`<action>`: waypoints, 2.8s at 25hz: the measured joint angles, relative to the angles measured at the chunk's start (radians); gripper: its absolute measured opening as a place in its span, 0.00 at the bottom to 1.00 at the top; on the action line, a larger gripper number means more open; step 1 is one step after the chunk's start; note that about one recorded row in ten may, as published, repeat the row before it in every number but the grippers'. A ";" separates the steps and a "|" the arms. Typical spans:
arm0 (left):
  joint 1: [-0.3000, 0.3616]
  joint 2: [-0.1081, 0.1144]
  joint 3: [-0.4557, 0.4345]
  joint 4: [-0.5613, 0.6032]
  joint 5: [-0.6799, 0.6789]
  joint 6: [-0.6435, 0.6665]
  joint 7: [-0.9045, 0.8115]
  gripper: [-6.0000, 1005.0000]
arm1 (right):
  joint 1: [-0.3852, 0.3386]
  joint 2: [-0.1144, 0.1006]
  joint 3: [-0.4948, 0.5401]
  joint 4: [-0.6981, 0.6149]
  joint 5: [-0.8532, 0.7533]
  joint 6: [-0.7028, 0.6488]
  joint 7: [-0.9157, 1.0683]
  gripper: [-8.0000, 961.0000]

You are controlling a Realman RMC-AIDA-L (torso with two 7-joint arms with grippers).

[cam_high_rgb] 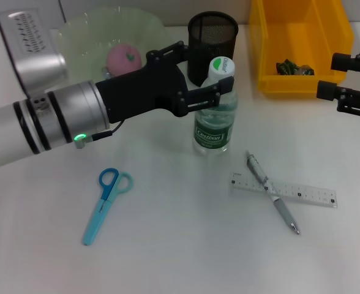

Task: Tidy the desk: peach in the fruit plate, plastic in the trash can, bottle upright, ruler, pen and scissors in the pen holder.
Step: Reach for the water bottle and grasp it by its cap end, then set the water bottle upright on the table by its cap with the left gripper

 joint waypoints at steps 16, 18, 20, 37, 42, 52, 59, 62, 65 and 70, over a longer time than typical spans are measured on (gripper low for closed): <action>-0.062 0.000 0.122 -0.039 -0.081 -0.144 0.001 0.80 | 0.004 0.000 0.002 0.019 0.003 -0.012 -0.001 0.65; -0.062 0.000 0.126 -0.040 -0.091 -0.153 -0.001 0.80 | 0.004 0.000 0.002 0.019 0.003 -0.012 -0.001 0.65; -0.064 0.000 0.128 -0.047 -0.097 -0.166 -0.003 0.80 | 0.005 0.000 0.002 0.019 0.003 -0.012 -0.001 0.65; -0.067 0.000 0.143 -0.056 -0.120 -0.168 0.023 0.44 | 0.003 -0.001 0.012 0.039 0.008 -0.012 -0.001 0.65; -0.065 0.000 0.139 -0.054 -0.122 -0.159 0.021 0.44 | 0.005 -0.002 0.019 0.044 0.009 -0.012 -0.002 0.65; 0.012 0.008 0.115 0.043 -0.159 -0.158 0.016 0.44 | 0.009 -0.002 0.067 0.093 0.017 -0.009 -0.021 0.65; 0.098 0.011 0.018 0.092 -0.161 -0.157 0.020 0.44 | 0.016 -0.002 0.083 0.135 0.042 -0.005 -0.055 0.65; 0.137 0.012 -0.023 0.109 -0.158 -0.157 0.023 0.44 | 0.028 -0.003 0.084 0.159 0.042 -0.003 -0.057 0.65; 0.161 0.013 -0.054 0.114 -0.156 -0.157 0.024 0.44 | 0.037 -0.004 0.085 0.173 0.042 -0.001 -0.066 0.65; 0.181 0.014 -0.080 0.115 -0.153 -0.159 0.025 0.44 | 0.045 -0.002 0.086 0.176 0.042 0.001 -0.070 0.65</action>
